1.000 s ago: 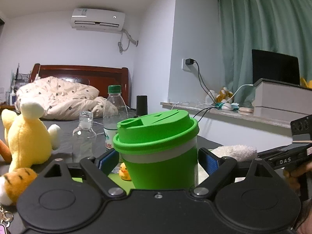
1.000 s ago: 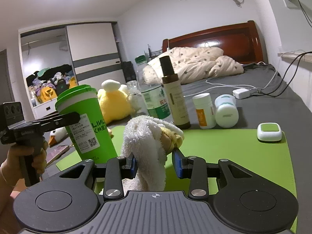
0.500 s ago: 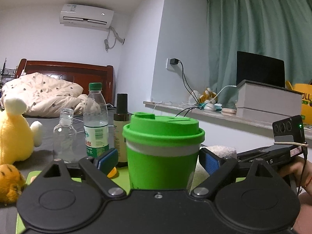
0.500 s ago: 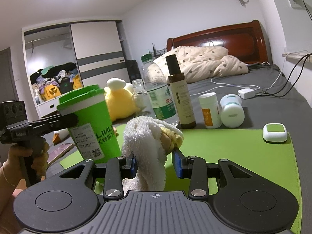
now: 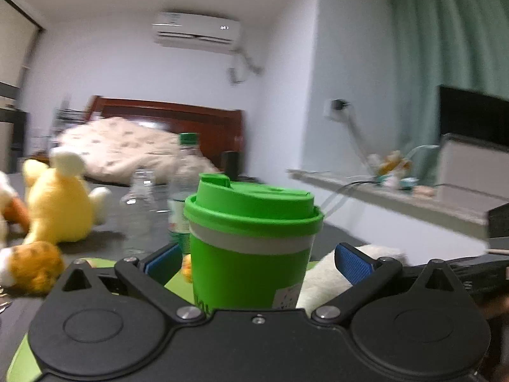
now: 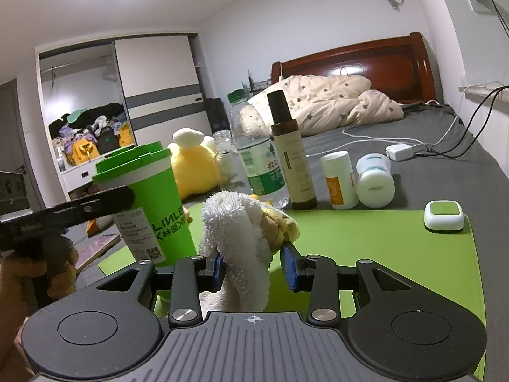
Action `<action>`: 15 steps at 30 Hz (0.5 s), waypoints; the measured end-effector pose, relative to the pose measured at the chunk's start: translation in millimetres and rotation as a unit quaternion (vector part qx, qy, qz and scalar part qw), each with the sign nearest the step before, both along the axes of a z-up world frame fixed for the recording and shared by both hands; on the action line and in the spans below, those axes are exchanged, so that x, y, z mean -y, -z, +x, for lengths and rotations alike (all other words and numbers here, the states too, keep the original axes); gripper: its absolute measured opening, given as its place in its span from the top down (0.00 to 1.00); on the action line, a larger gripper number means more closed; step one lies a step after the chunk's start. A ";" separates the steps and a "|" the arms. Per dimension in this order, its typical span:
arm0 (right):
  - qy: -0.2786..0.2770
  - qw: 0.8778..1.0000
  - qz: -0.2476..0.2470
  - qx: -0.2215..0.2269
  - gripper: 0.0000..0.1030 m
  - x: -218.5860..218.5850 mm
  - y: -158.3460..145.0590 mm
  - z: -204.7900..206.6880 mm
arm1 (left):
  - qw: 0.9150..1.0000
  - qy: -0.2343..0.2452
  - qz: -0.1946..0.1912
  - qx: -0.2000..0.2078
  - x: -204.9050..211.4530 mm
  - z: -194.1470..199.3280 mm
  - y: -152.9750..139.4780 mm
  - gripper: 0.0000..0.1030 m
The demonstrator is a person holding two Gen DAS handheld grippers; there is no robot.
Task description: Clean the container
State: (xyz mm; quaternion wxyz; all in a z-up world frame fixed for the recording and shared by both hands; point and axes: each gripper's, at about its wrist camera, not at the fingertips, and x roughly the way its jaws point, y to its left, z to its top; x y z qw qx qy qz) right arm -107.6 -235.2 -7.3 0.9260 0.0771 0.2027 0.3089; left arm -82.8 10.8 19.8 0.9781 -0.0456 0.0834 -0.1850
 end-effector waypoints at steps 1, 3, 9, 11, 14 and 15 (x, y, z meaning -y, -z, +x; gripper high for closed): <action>-0.001 1.000 0.000 0.000 0.64 -0.4 -0.2 0.2 | 1.000 -0.019 0.003 0.002 5.3 -1.2 0.6 0.00; -0.002 1.000 0.000 0.000 0.64 -1.7 -0.4 -0.4 | 0.999 -0.051 0.008 0.008 15.0 -2.8 1.3 0.00; -0.008 1.000 0.002 -0.005 0.64 -3.3 0.6 0.7 | 0.992 -0.119 0.008 0.038 29.9 -8.2 -4.7 0.00; -0.011 1.000 0.003 -0.005 0.64 -3.7 0.4 1.2 | 0.991 -0.130 0.008 0.042 32.8 -8.7 -7.5 0.02; -0.013 1.000 0.003 -0.007 0.64 -6.0 1.1 1.4 | 0.991 -0.124 0.000 0.038 32.1 -7.6 -8.4 0.19; -0.015 1.000 0.002 -0.009 0.64 -6.6 1.5 1.8 | 0.992 -0.121 -0.002 0.036 31.7 -7.4 -7.9 0.19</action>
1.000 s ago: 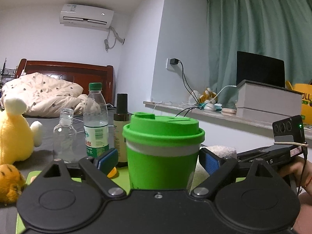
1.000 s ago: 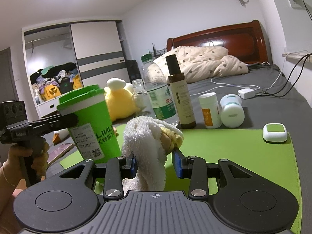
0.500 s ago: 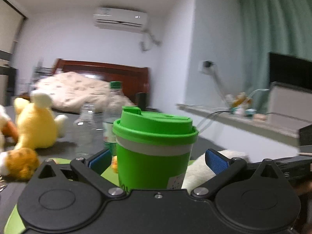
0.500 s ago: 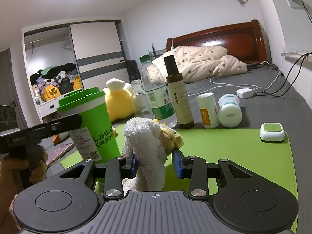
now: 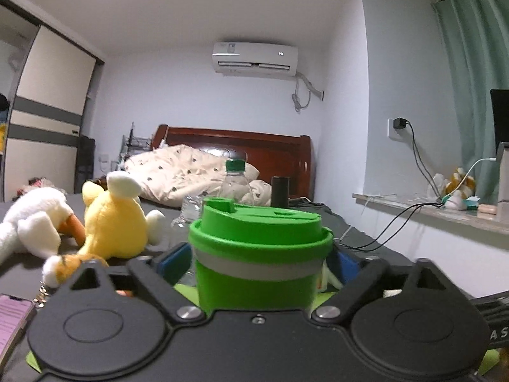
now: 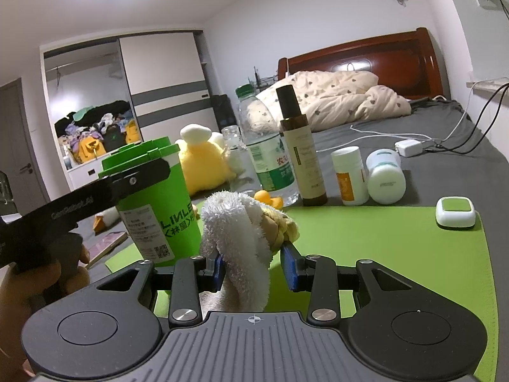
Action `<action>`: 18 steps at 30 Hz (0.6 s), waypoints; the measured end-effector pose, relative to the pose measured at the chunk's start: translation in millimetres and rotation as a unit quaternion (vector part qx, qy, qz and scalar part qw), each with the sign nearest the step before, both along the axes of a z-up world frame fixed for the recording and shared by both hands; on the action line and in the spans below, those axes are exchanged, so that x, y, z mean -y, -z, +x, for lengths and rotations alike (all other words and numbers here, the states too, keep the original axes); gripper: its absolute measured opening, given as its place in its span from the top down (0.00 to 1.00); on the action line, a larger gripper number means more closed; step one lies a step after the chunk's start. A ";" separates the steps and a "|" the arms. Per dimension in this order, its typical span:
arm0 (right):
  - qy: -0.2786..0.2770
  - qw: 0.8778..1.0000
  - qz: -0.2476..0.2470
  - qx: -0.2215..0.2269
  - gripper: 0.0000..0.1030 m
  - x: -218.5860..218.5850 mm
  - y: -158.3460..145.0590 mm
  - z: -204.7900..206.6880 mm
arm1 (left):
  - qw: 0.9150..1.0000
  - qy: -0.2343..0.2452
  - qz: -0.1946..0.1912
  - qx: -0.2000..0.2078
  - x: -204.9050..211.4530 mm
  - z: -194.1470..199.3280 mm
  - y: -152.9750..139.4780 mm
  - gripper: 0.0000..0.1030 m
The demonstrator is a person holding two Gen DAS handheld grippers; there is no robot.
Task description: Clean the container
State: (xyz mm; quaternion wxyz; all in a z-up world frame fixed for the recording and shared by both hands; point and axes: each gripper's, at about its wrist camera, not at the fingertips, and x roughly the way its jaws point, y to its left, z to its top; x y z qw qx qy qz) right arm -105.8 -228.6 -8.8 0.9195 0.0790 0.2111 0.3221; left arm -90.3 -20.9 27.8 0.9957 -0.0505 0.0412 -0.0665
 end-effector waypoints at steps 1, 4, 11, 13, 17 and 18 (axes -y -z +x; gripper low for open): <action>-0.001 1.000 -0.001 -0.001 0.64 -0.6 0.4 0.3 | 1.000 0.003 -0.001 0.000 -0.5 0.0 0.4 0.19; -0.003 1.000 -0.003 -0.001 0.64 -1.5 0.8 0.0 | 1.000 0.018 -0.001 0.002 -4.6 1.1 0.7 0.20; -0.004 1.000 0.018 0.011 0.64 6.6 -2.2 -4.7 | 0.990 0.139 0.010 -0.004 -25.2 8.0 -4.0 0.20; -0.005 0.999 0.031 0.019 0.64 10.9 -4.5 -6.6 | 0.984 0.180 -0.001 -0.011 -38.1 12.4 -5.8 0.20; -0.016 0.996 0.077 0.035 0.64 21.1 -9.1 -9.4 | 0.965 0.256 -0.044 -0.032 -65.6 21.6 -9.1 0.20; -0.019 0.995 0.088 0.039 0.64 23.4 -10.3 -10.1 | 0.963 0.264 -0.041 -0.031 -68.7 21.1 -9.8 0.20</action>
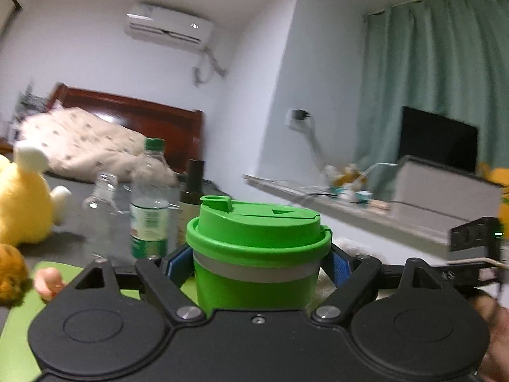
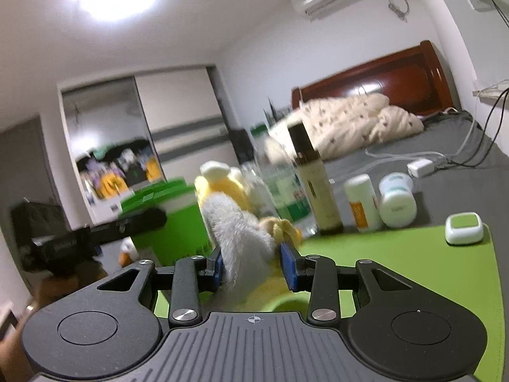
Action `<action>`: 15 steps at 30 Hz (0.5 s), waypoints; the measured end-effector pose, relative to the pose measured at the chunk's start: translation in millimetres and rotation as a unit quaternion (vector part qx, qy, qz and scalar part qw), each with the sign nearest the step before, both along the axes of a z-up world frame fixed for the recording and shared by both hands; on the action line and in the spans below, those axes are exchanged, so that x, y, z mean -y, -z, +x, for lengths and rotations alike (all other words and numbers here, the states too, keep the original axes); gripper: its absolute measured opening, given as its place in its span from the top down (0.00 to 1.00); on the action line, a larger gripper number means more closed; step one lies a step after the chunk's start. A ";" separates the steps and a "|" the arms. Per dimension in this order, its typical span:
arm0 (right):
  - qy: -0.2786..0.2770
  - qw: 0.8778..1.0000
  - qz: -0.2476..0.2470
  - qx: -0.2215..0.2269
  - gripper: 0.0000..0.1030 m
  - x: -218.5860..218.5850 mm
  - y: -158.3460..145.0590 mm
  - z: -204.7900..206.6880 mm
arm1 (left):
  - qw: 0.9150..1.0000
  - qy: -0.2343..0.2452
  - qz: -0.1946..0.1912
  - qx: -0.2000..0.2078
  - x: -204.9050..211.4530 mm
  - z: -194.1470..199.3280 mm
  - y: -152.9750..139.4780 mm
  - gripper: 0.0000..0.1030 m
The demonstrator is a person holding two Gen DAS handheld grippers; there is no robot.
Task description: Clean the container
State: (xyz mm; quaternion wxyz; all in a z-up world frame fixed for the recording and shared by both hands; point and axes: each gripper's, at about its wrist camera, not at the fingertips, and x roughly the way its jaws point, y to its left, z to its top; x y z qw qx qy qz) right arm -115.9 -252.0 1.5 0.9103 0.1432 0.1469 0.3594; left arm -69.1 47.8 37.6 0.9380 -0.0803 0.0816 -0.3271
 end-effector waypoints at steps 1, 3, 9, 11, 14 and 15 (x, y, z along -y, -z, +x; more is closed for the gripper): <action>-0.003 1.000 0.012 0.004 0.64 2.3 -1.2 -0.7 | 1.000 0.002 0.008 0.006 -1.9 -1.4 -0.5 0.20; -0.011 1.000 0.023 0.005 0.64 2.3 -4.1 -1.0 | 0.999 -0.001 0.028 0.019 -3.1 -4.9 -0.8 0.20; -0.033 0.999 0.028 -0.007 0.64 -8.8 -3.6 4.3 | 0.996 0.031 0.074 0.037 -4.0 -12.4 2.8 0.20; -0.045 0.998 0.041 -0.002 0.64 -10.1 -5.7 4.3 | 0.996 0.039 0.074 0.038 -5.8 -12.7 3.9 0.20; -0.050 0.997 0.057 0.006 0.64 -10.2 -8.9 3.4 | 0.995 0.052 0.071 0.041 -10.8 -12.3 6.1 0.20; -0.050 0.997 0.063 0.008 0.64 -9.9 -9.3 3.5 | 0.995 0.053 0.069 0.040 -12.4 -12.0 6.4 0.20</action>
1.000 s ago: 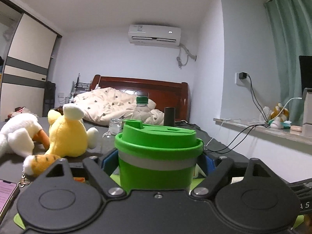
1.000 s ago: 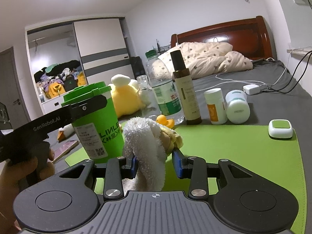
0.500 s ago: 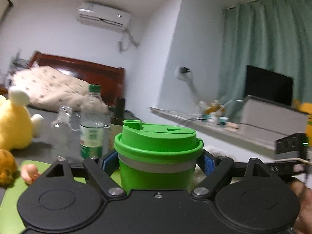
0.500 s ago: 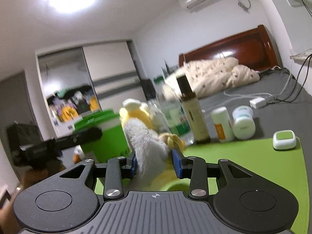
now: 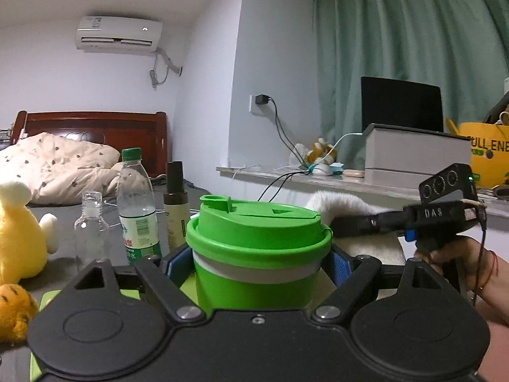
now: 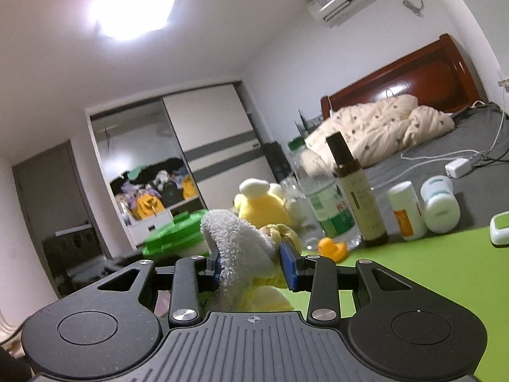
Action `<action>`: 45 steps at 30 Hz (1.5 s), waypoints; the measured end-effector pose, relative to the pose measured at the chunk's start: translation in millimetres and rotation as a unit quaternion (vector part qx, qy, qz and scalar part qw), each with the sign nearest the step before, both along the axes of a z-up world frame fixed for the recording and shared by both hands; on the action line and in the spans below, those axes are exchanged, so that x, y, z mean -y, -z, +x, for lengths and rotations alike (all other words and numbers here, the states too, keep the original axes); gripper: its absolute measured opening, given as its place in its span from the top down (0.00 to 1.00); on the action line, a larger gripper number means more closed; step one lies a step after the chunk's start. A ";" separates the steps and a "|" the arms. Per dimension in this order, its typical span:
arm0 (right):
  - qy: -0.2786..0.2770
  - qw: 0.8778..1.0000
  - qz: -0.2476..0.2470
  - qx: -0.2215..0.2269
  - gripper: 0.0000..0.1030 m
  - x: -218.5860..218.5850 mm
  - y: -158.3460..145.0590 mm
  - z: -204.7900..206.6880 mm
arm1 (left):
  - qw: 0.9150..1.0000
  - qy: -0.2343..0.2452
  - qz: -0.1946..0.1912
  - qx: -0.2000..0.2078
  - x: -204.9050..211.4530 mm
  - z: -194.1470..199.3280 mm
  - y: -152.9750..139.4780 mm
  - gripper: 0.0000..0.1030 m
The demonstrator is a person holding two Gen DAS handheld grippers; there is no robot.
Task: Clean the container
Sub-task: 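Wipe the towel around the cup body while the left gripper holds the cup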
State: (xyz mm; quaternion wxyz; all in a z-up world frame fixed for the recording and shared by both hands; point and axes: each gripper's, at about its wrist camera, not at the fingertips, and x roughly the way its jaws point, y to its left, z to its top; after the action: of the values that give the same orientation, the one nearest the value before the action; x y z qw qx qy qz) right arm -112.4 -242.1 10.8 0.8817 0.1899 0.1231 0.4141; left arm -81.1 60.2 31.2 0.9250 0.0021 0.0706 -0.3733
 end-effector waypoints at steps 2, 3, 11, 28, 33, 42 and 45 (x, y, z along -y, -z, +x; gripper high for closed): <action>0.001 1.000 0.015 0.002 0.64 0.1 -0.7 0.6 | 1.000 0.000 -0.005 -0.005 -2.3 1.3 0.3 0.20; -0.001 1.000 0.020 0.001 0.64 -0.6 -0.6 1.2 | 1.000 -0.001 -0.007 -0.006 -3.1 2.0 0.5 0.20; -0.034 0.999 -0.004 -0.012 0.64 -24.9 3.8 7.1 | 1.000 -0.004 -0.012 -0.008 -3.6 2.1 -0.7 0.20; -0.043 0.989 -0.139 -0.032 0.64 -62.9 30.8 10.9 | 1.000 -0.013 -0.004 -0.011 -0.6 3.4 1.3 0.21; -0.051 0.983 -0.170 -0.049 0.64 -71.6 40.9 14.1 | 1.000 -0.017 -0.004 -0.011 -0.2 3.5 1.5 0.21; -0.061 0.977 -0.195 -0.065 0.64 -78.4 50.3 14.7 | 1.000 -0.027 -0.012 -0.009 -3.2 3.9 2.0 0.21; -0.042 0.980 -0.184 -0.061 0.64 -68.9 45.1 15.8 | 0.999 -0.027 -0.014 -0.011 -4.9 4.5 2.4 0.21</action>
State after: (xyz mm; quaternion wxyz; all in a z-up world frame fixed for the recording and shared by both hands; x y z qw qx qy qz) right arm -96.6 -173.1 -34.4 0.8744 0.0444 0.2586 0.4082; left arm -76.6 65.2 28.8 0.9338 -0.0164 0.0754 -0.3493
